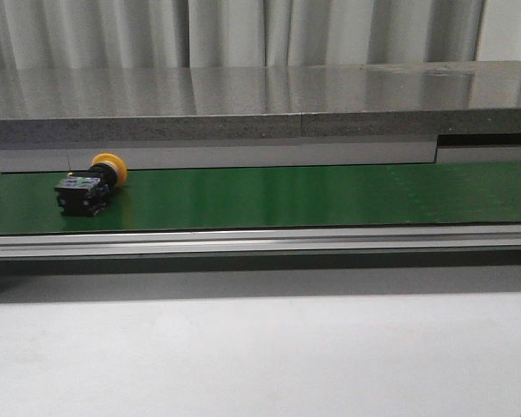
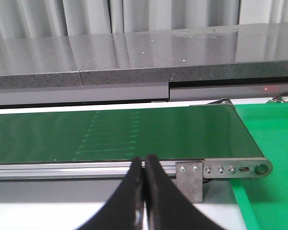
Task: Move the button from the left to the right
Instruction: 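Raise the left gripper while the belt carries the button along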
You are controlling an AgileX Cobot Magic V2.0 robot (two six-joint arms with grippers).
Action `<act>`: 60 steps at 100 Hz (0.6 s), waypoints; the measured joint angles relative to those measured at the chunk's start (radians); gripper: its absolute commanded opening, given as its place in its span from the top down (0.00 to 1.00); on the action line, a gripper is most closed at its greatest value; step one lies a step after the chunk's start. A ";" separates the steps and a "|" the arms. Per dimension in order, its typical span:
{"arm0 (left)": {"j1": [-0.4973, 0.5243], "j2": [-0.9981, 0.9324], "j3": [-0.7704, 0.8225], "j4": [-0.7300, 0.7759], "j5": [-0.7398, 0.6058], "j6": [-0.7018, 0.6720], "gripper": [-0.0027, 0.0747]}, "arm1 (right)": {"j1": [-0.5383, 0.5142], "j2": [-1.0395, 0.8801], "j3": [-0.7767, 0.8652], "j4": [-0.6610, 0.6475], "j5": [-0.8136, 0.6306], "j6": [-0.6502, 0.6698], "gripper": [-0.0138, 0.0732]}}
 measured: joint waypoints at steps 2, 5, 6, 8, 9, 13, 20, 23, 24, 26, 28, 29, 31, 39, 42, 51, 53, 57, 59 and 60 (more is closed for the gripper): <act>0.000 0.000 0.000 0.000 0.000 0.000 0.99 | 0.000 0.000 0.000 0.000 0.000 0.000 0.94; 0.000 0.000 0.000 0.000 0.000 0.000 0.99 | 0.000 0.000 0.000 0.000 0.000 0.000 0.94; 0.000 0.000 0.000 0.000 0.000 0.000 0.99 | 0.000 0.000 0.000 0.000 -0.002 0.000 0.94; 0.000 0.000 0.000 0.000 0.000 0.000 0.99 | 0.000 0.000 0.000 0.000 -0.002 0.000 0.94; 0.000 0.000 0.000 0.000 0.000 0.000 0.99 | 0.000 0.000 0.000 0.000 -0.002 0.000 0.94; 0.000 0.000 0.000 0.000 0.000 0.000 0.99 | 0.000 0.000 0.000 0.000 -0.007 0.000 0.94; 0.000 0.000 0.000 0.000 0.000 0.000 0.99 | 0.000 0.000 0.000 0.000 -0.007 0.000 0.94; 0.000 0.000 0.000 0.000 0.000 0.000 0.99 | 0.000 0.000 -0.004 0.000 -0.004 0.000 0.94; 0.000 0.000 0.000 0.000 0.000 0.000 0.99 | 0.000 0.000 -0.007 0.000 -0.004 0.000 0.94; 0.000 0.000 0.000 0.000 0.000 0.000 0.99 | 0.000 0.000 -0.015 0.000 0.001 0.000 0.94; 0.000 0.000 0.000 0.000 0.000 0.000 0.99 | 0.000 0.000 -0.024 0.000 0.007 0.000 0.94; 0.000 0.000 0.000 0.000 0.000 0.000 0.99 | 0.000 0.000 -0.028 0.000 0.009 0.000 0.94; 0.000 0.000 0.000 0.000 0.000 0.000 0.99 | 0.000 0.000 -0.040 0.000 0.012 0.000 0.94; 0.000 0.000 0.000 0.000 0.000 0.000 0.99 | 0.000 0.008 -0.108 0.000 0.045 0.000 0.94; 0.000 0.000 0.000 0.000 0.000 0.000 0.99 | 0.000 0.023 -0.135 -0.001 0.060 0.000 0.94; 0.000 0.000 0.000 0.000 0.000 0.000 0.99 | 0.000 0.096 -0.232 -0.001 0.116 0.000 0.94; 0.000 0.000 0.000 0.000 0.000 0.000 0.99 | 0.000 0.110 -0.255 -0.001 0.132 0.000 0.94; 0.000 0.000 0.000 0.000 0.000 0.000 0.99 | 0.000 0.155 -0.295 -0.001 0.161 0.000 0.94; 0.000 0.000 0.000 0.000 0.000 0.000 0.99 | 0.000 0.179 -0.319 -0.001 0.180 0.000 0.94; 0.000 0.000 0.000 0.000 0.000 0.000 0.99 | 0.000 0.188 -0.336 -0.001 0.192 0.000 0.94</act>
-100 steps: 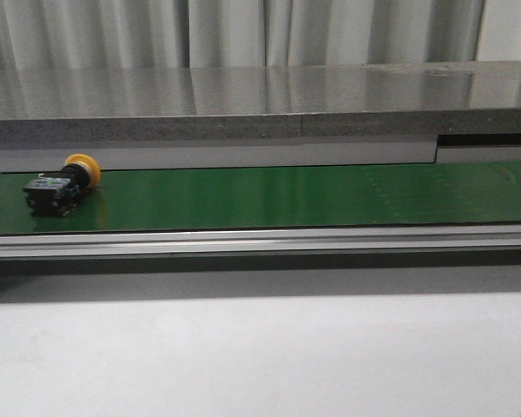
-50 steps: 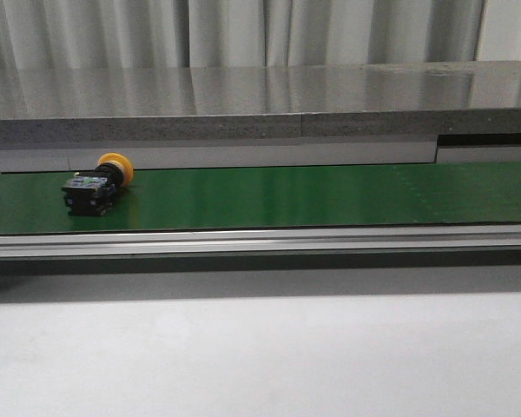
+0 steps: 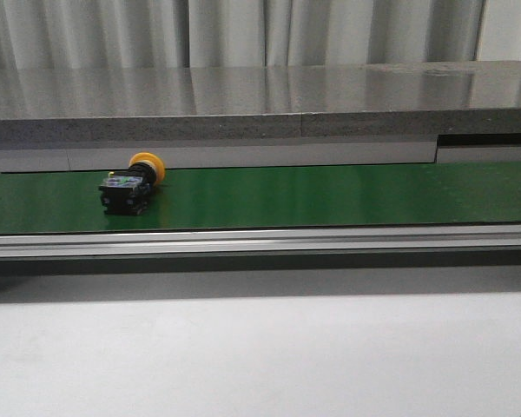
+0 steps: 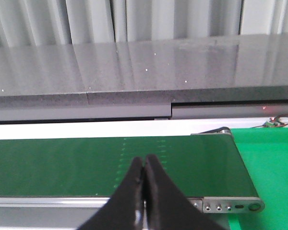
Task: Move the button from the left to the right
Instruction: 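Raise the left gripper while the belt carries the button along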
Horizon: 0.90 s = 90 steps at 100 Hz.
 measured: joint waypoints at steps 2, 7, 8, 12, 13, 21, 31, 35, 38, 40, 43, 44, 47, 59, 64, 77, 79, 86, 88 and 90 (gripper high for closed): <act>0.000 0.000 0.000 0.000 0.000 0.000 0.99 | 0.000 0.025 -0.016 0.000 0.020 0.000 0.94; 0.000 0.000 0.000 0.000 0.000 0.000 0.99 | 0.000 0.088 -0.082 0.000 0.069 0.000 0.94; 0.000 0.000 0.000 0.000 0.000 0.000 0.99 | 0.000 0.106 -0.091 0.000 0.077 0.000 0.94; 0.000 0.000 0.000 0.000 0.000 0.000 0.99 | 0.000 0.162 -0.141 0.000 0.125 0.000 0.94; 0.000 0.000 0.000 0.000 0.000 0.000 0.99 | 0.000 0.172 -0.150 0.000 0.133 0.000 0.94; 0.000 0.000 0.000 0.000 0.000 0.000 0.99 | 0.000 0.276 -0.248 0.000 0.230 0.000 0.94; 0.000 0.000 0.000 0.000 0.000 0.000 0.99 | 0.000 0.408 -0.342 0.000 0.319 0.000 0.94; 0.000 0.000 0.000 0.000 0.000 0.000 0.99 | 0.000 0.448 -0.371 0.000 0.344 0.000 0.94; 0.000 0.000 0.000 0.000 0.000 0.000 0.99 | 0.000 0.485 -0.386 0.002 0.353 0.000 0.94; 0.000 0.000 0.000 0.000 0.000 0.000 0.99 | 0.000 0.505 -0.395 0.002 0.356 0.000 0.94; 0.000 0.000 0.000 0.000 0.000 0.000 0.99 | 0.000 0.531 -0.405 0.002 0.361 0.000 0.94; 0.000 0.000 0.000 0.000 0.000 0.000 0.99 | 0.000 0.542 -0.407 0.002 0.362 0.000 0.94; 0.000 0.000 0.000 0.000 0.000 0.000 0.99 | 0.000 0.564 -0.415 0.002 0.363 0.000 0.94; 0.000 0.000 0.000 0.000 0.000 0.000 0.99 | 0.000 0.635 -0.422 0.004 0.368 0.000 0.84; 0.000 0.000 0.000 0.000 0.000 0.000 0.99 | 0.000 0.653 -0.422 0.006 0.372 0.000 0.74; 0.000 0.000 0.000 0.000 0.000 0.002 0.99 | 0.000 0.678 -0.422 0.012 0.373 0.000 0.40; 0.000 0.000 0.000 0.000 0.000 0.002 0.99 | 0.000 0.680 -0.422 0.015 0.373 0.000 0.35; 0.000 0.000 0.000 0.000 0.000 0.002 0.99 | 0.000 0.680 -0.422 0.019 0.373 0.000 0.24; 0.000 0.000 0.000 0.000 0.000 0.002 0.99 | 0.000 0.680 -0.422 0.019 0.373 0.000 0.22; 0.000 0.000 0.000 0.000 0.000 0.002 0.99 | 0.000 0.680 -0.422 0.020 0.369 0.000 0.21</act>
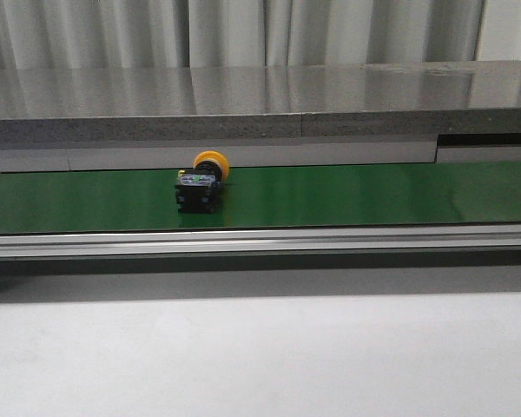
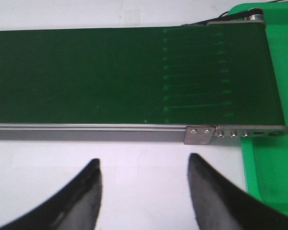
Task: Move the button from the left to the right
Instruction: 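Raise the left gripper while the belt carries the button along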
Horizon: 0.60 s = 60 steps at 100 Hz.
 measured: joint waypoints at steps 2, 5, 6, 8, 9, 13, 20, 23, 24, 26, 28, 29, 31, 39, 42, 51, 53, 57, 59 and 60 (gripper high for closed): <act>0.000 0.000 0.000 0.000 0.000 0.000 0.99 | 0.000 0.000 0.000 0.002 -0.004 0.000 0.20; 0.000 0.000 0.000 0.000 0.000 0.000 0.99 | 0.000 0.000 0.000 0.007 -0.013 0.000 0.21; 0.000 0.000 0.000 0.000 0.000 0.000 0.99 | 0.000 0.000 0.000 0.012 -0.017 0.000 0.21; 0.000 0.000 0.000 0.000 0.000 0.000 0.99 | 0.000 0.000 0.000 0.017 -0.023 0.000 0.21; 0.000 0.000 0.000 0.000 0.000 0.000 0.99 | 0.000 0.000 0.000 0.020 -0.025 0.000 0.21; 0.000 0.000 0.000 0.000 0.000 0.000 0.99 | 0.000 0.000 -0.002 0.038 -0.038 0.000 0.21; 0.000 0.000 0.000 0.000 0.000 0.000 0.99 | 0.000 0.004 -0.003 0.073 -0.051 0.000 0.21; 0.000 0.000 0.000 0.000 0.000 0.000 0.99 | 0.000 0.011 -0.005 0.086 -0.051 0.000 0.21; 0.000 0.000 0.000 0.000 0.000 0.000 0.99 | 0.000 0.013 -0.005 0.092 -0.051 0.000 0.21; 0.000 0.000 0.000 0.000 0.000 0.000 0.99 | 0.000 0.019 -0.011 0.099 -0.049 0.000 0.21; 0.000 0.000 0.000 0.000 0.000 0.000 0.99 | 0.000 0.030 -0.017 0.108 -0.047 0.000 0.21; 0.000 0.000 0.000 0.000 0.000 0.000 0.99 | 0.000 0.033 -0.022 0.114 -0.044 0.000 0.21; 0.000 0.000 0.000 0.000 0.000 0.000 0.99 | 0.000 0.040 -0.026 0.121 -0.041 0.000 0.21; 0.000 0.000 0.000 0.000 0.000 0.000 0.99 | 0.000 0.101 -0.065 0.143 -0.031 0.000 0.21; 0.000 0.000 0.000 0.000 0.000 0.000 0.99 | 0.000 0.118 -0.080 0.147 -0.029 0.000 0.21; 0.000 0.000 0.000 0.000 0.000 0.000 0.99 | 0.019 0.200 -0.134 0.149 -0.029 0.000 0.21; 0.000 0.000 0.000 0.000 0.000 0.000 0.99 | 0.026 0.218 -0.147 0.149 -0.029 0.000 0.21; 0.000 0.000 0.000 0.000 0.000 0.000 0.99 | 0.042 0.249 -0.174 0.149 -0.029 -0.002 0.21; 0.000 0.000 0.000 0.000 0.000 0.000 0.99 | 0.053 0.267 -0.183 0.149 -0.029 -0.002 0.21; 0.000 0.000 0.000 0.000 0.000 0.000 0.99 | 0.060 0.280 -0.192 0.149 -0.029 -0.002 0.21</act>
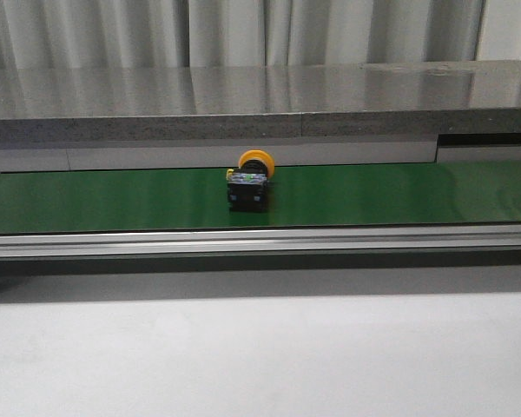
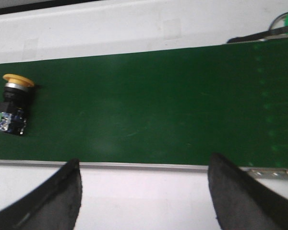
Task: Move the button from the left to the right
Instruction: 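Raise the left gripper while the belt carries the button along, then lower the right gripper over the button and close on it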
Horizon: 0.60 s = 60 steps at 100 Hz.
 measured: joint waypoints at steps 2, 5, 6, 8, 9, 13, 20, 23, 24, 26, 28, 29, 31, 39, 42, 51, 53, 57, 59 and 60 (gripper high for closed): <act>0.000 0.000 0.000 0.000 0.000 0.000 0.99 | 0.012 0.013 -0.013 0.001 0.000 -0.002 0.21; 0.000 0.000 0.000 0.000 0.000 0.000 0.99 | 0.025 0.038 -0.031 0.001 0.000 -0.004 0.21; 0.000 0.000 0.000 0.000 0.000 0.000 0.99 | 0.033 0.051 -0.035 0.001 0.000 -0.004 0.21; 0.000 0.000 0.000 0.000 0.000 0.000 0.99 | 0.046 0.071 -0.049 0.001 0.000 -0.008 0.21; 0.000 0.000 0.000 0.000 0.000 0.000 0.99 | 0.055 0.077 -0.057 0.002 -0.002 -0.009 0.21; 0.000 0.000 0.000 0.000 0.000 0.000 0.99 | 0.078 0.117 -0.080 0.002 -0.004 -0.012 0.21; 0.000 0.000 0.000 0.000 0.000 0.000 0.99 | 0.121 0.184 -0.124 0.002 -0.007 -0.014 0.21; 0.000 0.000 0.000 0.000 0.000 0.000 0.99 | 0.141 0.211 -0.146 0.002 -0.008 -0.016 0.21; 0.000 0.000 0.000 0.000 0.000 0.000 0.99 | 0.145 0.224 -0.151 0.002 -0.008 -0.016 0.21; 0.000 0.000 0.000 0.000 0.000 0.000 0.99 | 0.156 0.243 -0.163 0.002 -0.008 -0.016 0.21; 0.000 0.000 0.000 0.000 0.000 0.000 0.99 | 0.163 0.256 -0.176 0.002 -0.008 -0.016 0.21; 0.000 0.000 0.000 0.000 0.000 0.000 0.99 | 0.170 0.269 -0.180 0.000 -0.008 -0.016 0.21; 0.000 0.000 0.000 0.000 0.000 0.000 0.99 | 0.181 0.288 -0.192 0.000 -0.008 -0.016 0.21; 0.000 0.000 0.000 0.002 0.000 0.000 0.99 | 0.219 0.353 -0.236 -0.004 -0.011 -0.016 0.21; 0.000 0.000 0.000 0.002 0.000 0.000 0.99 | 0.231 0.380 -0.250 -0.006 -0.011 -0.018 0.21; 0.000 0.000 0.000 0.002 0.000 0.000 0.99 | 0.266 0.439 -0.291 -0.012 -0.011 -0.018 0.21; 0.000 0.000 0.000 0.002 0.000 0.000 0.99 | 0.273 0.452 -0.299 -0.014 -0.011 -0.018 0.21; 0.000 0.000 0.000 0.002 0.000 0.000 0.99 | 0.282 0.476 -0.312 -0.016 -0.011 -0.018 0.21; 0.000 0.000 0.000 0.002 0.000 0.000 0.99 | 0.287 0.484 -0.319 -0.016 -0.011 -0.018 0.21; 0.000 0.000 0.000 0.002 0.000 0.000 0.99 | 0.293 0.491 -0.323 -0.018 -0.011 -0.018 0.21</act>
